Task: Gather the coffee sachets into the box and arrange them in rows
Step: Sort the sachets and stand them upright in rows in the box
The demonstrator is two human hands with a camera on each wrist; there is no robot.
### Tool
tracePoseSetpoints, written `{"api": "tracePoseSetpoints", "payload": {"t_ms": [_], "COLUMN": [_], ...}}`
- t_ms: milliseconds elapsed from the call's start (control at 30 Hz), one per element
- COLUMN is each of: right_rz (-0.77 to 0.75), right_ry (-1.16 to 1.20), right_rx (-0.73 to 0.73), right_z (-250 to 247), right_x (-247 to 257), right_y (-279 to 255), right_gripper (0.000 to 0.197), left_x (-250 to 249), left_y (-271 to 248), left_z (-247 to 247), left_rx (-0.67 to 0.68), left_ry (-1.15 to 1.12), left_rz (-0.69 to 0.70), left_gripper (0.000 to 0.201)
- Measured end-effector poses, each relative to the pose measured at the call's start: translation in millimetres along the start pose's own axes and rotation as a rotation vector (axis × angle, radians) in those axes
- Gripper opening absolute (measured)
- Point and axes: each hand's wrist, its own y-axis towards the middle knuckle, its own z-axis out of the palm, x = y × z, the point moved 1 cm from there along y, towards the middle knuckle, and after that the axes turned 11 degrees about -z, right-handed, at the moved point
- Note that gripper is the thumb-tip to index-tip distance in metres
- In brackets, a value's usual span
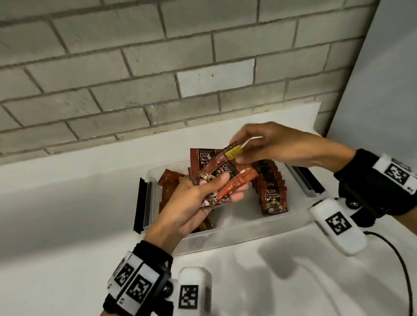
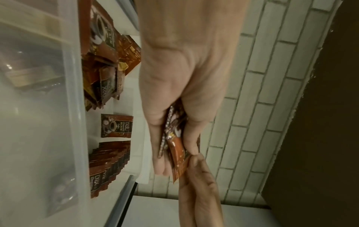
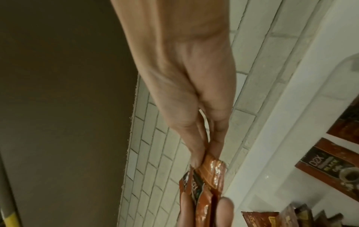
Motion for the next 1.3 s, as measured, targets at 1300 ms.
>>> {"api": "tracePoseSetpoints", "payload": {"t_ms": [1300], "right_rz": [0.115], "right_ry": [0.031], "right_rx": [-0.448], "right_z": [41], "right_x": [-43], "right_y": [-27], "right_gripper": [0.016], "left_x": [26], "left_y": [15], "left_z": [1], "left_rx": [-0.025], "left_ry": [-0.382], "left_rz": [0.005], "left_gripper": [0.031]}}
